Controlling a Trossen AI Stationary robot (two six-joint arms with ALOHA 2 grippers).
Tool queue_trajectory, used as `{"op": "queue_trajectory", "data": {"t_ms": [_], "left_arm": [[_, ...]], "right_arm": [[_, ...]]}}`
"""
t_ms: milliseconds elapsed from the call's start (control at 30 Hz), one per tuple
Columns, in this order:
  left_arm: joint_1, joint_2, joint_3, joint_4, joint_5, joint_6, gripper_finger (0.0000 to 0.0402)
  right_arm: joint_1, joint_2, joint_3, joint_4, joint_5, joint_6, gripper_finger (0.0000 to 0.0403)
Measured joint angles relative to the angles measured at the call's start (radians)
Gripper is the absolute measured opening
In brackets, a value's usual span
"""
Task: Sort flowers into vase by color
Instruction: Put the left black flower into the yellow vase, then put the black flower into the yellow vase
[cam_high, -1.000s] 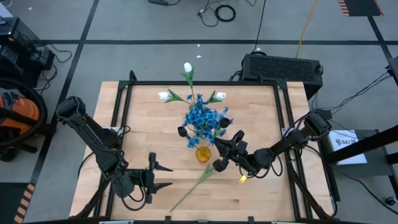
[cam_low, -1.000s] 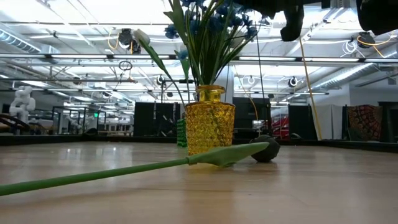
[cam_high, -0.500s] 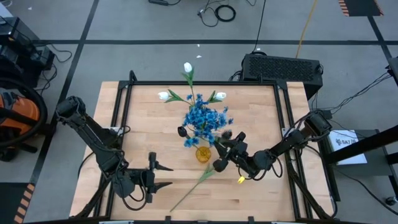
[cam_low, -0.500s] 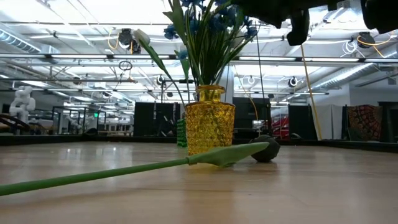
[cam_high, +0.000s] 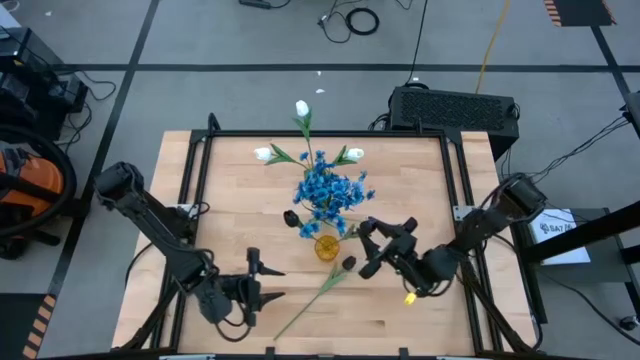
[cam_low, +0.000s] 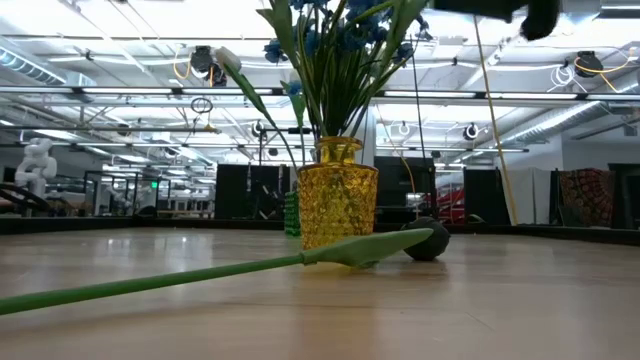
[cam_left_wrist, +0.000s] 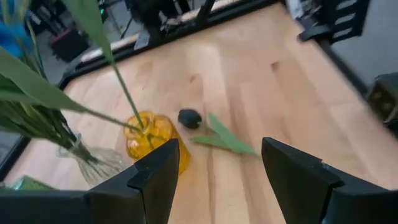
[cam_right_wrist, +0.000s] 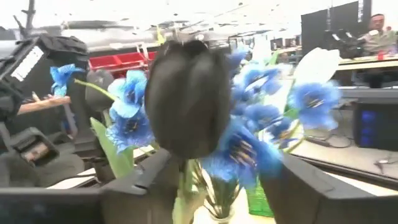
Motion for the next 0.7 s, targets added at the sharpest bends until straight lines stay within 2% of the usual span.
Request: {"op": "queue_trajectory", "data": {"t_ms": [200,333,433,700], "left_arm": [[0.063,0.109,0.000,0.051,0.013,-0.031,0.0235],[0.101,0.193,0.000,0.176,0.120,-0.031,0.0235],[0.118,0.236,0.000,0.236,0.173,-0.030,0.0235],[0.132,0.243,0.000,0.251,0.177,-0.030,0.0235]], "right_arm": [[0.067,-0.089,0.000,0.000,0.043,-0.081,0.0263],[0.102,-0.136,0.000,0.000,0.043,-0.099,0.0290],[0.107,-0.143,0.000,-0.016,0.043,-0.096,0.0299],[0.064,-0.139,0.000,-0.091,0.039,-0.048,0.0300]]}}
